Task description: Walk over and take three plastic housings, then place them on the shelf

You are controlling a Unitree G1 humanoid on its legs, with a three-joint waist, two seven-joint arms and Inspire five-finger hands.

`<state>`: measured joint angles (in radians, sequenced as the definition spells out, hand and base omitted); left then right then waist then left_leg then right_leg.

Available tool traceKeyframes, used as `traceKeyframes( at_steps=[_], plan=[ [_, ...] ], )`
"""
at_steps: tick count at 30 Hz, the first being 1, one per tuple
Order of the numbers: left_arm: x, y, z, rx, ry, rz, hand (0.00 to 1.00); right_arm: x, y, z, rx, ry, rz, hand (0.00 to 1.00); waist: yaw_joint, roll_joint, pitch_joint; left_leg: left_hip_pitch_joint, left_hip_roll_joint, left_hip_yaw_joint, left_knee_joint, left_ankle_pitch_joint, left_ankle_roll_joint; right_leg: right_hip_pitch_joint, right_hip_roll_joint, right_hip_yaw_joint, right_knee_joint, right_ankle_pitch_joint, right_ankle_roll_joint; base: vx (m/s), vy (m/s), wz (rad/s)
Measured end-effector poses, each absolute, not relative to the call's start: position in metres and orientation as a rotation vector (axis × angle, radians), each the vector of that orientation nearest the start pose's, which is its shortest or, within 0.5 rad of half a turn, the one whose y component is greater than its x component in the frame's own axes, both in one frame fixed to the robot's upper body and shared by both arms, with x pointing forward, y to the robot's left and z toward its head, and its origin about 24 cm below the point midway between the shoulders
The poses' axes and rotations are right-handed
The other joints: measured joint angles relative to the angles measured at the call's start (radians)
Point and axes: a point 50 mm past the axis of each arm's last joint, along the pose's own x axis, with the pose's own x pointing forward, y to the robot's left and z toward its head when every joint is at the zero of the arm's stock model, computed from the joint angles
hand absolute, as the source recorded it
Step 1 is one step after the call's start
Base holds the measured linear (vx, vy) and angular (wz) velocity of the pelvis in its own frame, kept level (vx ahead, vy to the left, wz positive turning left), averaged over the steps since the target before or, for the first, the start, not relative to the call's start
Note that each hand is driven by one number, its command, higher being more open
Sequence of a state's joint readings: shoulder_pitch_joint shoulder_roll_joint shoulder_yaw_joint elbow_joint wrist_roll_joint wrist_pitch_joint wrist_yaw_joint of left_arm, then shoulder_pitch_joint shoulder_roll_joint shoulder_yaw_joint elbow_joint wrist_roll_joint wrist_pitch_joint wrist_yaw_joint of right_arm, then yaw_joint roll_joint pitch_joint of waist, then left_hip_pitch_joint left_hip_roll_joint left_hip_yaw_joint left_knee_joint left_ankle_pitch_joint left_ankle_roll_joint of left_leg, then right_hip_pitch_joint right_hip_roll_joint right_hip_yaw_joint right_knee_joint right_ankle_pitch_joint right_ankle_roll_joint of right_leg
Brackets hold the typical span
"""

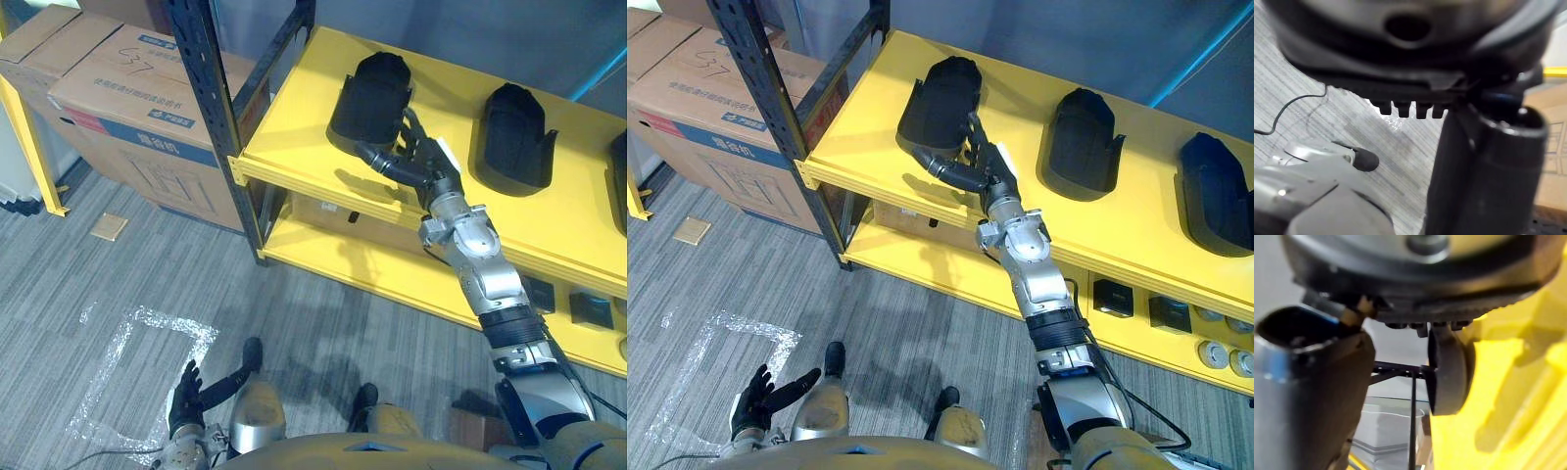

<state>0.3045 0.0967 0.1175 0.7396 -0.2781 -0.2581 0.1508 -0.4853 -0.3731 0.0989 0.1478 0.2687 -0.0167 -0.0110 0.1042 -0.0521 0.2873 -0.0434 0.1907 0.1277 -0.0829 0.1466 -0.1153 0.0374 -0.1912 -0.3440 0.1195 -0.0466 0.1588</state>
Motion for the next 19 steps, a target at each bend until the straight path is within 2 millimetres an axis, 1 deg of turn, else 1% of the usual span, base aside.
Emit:
traceKeyframes(
  at_steps=[1,2,3,4,5,6,7,8,9,10,11,12,13,14,15,16,17,18,19],
  plan=[
    [0.082,0.229,-0.129,-0.102,0.748,0.528,1.0,0.325,-0.168,0.172,-0.145,-0.428,0.132,1.0,-0.002,-0.001,-0.001,0.003,0.001,0.01,0.0,-0.002,-0.003,-0.001,0.002,0.011,-0.007,0.005,0.001,0.03,-0.001,-0.17],
    [0.081,0.229,-0.129,-0.1,0.748,0.531,1.0,0.32,-0.168,0.181,-0.144,-0.486,0.128,1.0,-0.003,-0.002,-0.001,0.006,0.001,0.017,0.0,0.0,-0.006,0.0,0.002,0.02,-0.012,0.008,0.001,0.06,-0.002,-0.3],
    [0.08,0.231,-0.129,-0.101,0.749,0.546,1.0,0.307,-0.17,0.198,-0.156,-0.606,0.103,1.0,-0.003,-0.007,-0.003,0.022,0.002,0.037,0.0,-0.004,-0.012,0.003,0.004,0.033,-0.026,0.016,0.003,0.06,-0.003,-0.29],
    [0.079,0.232,-0.129,-0.099,0.749,0.556,1.0,0.299,-0.173,0.205,-0.156,-0.665,0.088,1.0,-0.006,-0.011,-0.005,0.028,0.002,0.044,0.0,-0.006,-0.013,0.007,0.004,0.041,-0.033,0.018,0.004,0.09,-0.006,-0.36],
    [0.077,0.236,-0.129,-0.098,0.749,0.579,1.0,0.282,-0.182,0.217,-0.164,-0.77,0.036,1.0,-0.018,-0.022,-0.012,0.043,0.002,0.06,0.0,-0.014,-0.016,0.016,0.004,0.051,-0.042,0.019,0.005,0.09,-0.007,-0.33],
    [0.074,0.24,-0.129,-0.095,0.753,0.605,1.0,0.265,-0.197,0.222,-0.162,-0.839,-0.028,1.0,-0.035,-0.039,-0.023,0.055,0.002,0.078,0.0,-0.019,-0.017,0.019,0.004,0.067,-0.045,0.019,0.005,0.09,-0.005,-0.35],
    [0.072,0.242,-0.129,-0.091,0.757,0.616,1.0,0.257,-0.205,0.222,-0.162,-0.856,-0.068,1.0,-0.044,-0.049,-0.031,0.059,0.003,0.089,0.0,-0.021,-0.019,0.018,0.005,0.078,-0.048,0.019,0.005,0.09,-0.006,-0.4],
    [0.068,0.246,-0.13,-0.081,0.768,0.632,1.0,0.243,-0.224,0.217,-0.167,-0.858,-0.147,1.0,-0.064,-0.065,-0.048,0.068,0.003,0.106,0.0,-0.025,-0.023,0.016,0.006,0.092,-0.053,0.019,0.005,0.09,-0.005,-0.47],
    [0.062,0.248,-0.132,-0.078,0.783,0.649,1.0,0.232,-0.242,0.203,-0.151,-0.805,-0.21,1.0,-0.089,-0.08,-0.065,0.079,0.004,0.128,0.0,-0.028,-0.026,0.017,0.006,0.11,-0.053,0.02,0.005,0.1,-0.007,-0.48],
    [0.061,0.249,-0.133,-0.077,0.79,0.654,1.0,0.227,-0.25,0.193,-0.132,-0.765,-0.239,1.0,-0.102,-0.086,-0.07,0.088,0.004,0.14,0.0,-0.029,-0.027,0.017,0.006,0.122,-0.053,0.02,0.005,0.07,-0.002,-0.49],
    [0.057,0.25,-0.134,-0.076,0.808,0.66,1.0,0.217,-0.263,0.169,-0.08,-0.662,-0.293,1.0,-0.122,-0.081,-0.085,0.095,0.006,0.159,0.0,-0.033,-0.029,0.012,0.008,0.137,-0.053,0.02,0.005,0.05,-0.005,-0.43],
    [0.056,0.25,-0.135,-0.079,0.815,0.664,1.0,0.21,-0.274,0.14,-0.029,-0.539,-0.342,1.0,-0.147,-0.085,-0.093,0.111,0.008,0.174,0.0,-0.035,-0.031,0.017,0.009,0.15,-0.052,0.02,0.005,0.03,-0.004,-0.42],
    [0.056,0.249,-0.136,-0.081,0.82,0.663,1.0,0.206,-0.278,0.124,-0.004,-0.464,-0.362,1.0,-0.154,-0.072,-0.094,0.116,0.01,0.183,0.0,-0.038,-0.032,0.015,0.01,0.158,-0.052,0.02,0.005,0.0,-0.005,-0.35],
    [0.056,0.247,-0.138,-0.086,0.828,0.661,1.0,0.199,-0.284,0.097,0.013,-0.339,-0.389,1.0,-0.166,-0.061,-0.101,0.123,0.011,0.195,0.0,-0.042,-0.032,0.015,0.011,0.163,-0.053,0.02,0.004,-0.03,0.0,-0.29],
    [0.059,0.243,-0.139,-0.099,0.83,0.655,1.0,0.185,-0.291,0.058,0.039,-0.154,-0.424,1.0,-0.17,-0.047,-0.113,0.128,0.013,0.204,0.0,-0.047,-0.034,0.013,0.013,0.17,-0.053,0.019,0.003,-0.04,0.0,-0.23],
    [0.062,0.239,-0.14,-0.111,0.834,0.649,1.0,0.171,-0.295,0.027,0.063,-0.006,-0.446,1.0,-0.171,-0.027,-0.117,0.129,0.015,0.206,0.0,-0.054,-0.034,0.01,0.014,0.171,-0.052,0.018,0.002,-0.05,0.004,-0.14],
    [0.063,0.235,-0.142,-0.126,0.848,0.637,1.0,0.151,-0.297,-0.014,0.089,0.186,-0.482,1.0,-0.174,-0.002,-0.125,0.127,0.015,0.208,-0.001,-0.057,-0.033,0.004,0.014,0.171,-0.052,0.017,0.001,-0.06,0.005,-0.05],
    [0.061,0.232,-0.144,-0.134,0.867,0.628,1.0,0.134,-0.293,-0.043,0.122,0.321,-0.514,1.0,-0.175,0.018,-0.134,0.123,0.016,0.209,-0.001,-0.057,-0.033,-0.002,0.014,0.171,-0.05,0.017,0.001,-0.05,0.004,-0.03],
    [0.058,0.228,-0.147,-0.138,0.898,0.617,1.0,0.116,-0.288,-0.067,0.153,0.441,-0.547,1.0,-0.176,0.033,-0.143,0.122,0.016,0.209,-0.001,-0.057,-0.033,-0.002,0.014,0.171,-0.05,0.015,-0.001,-0.03,0.001,0.0]
  ],
)
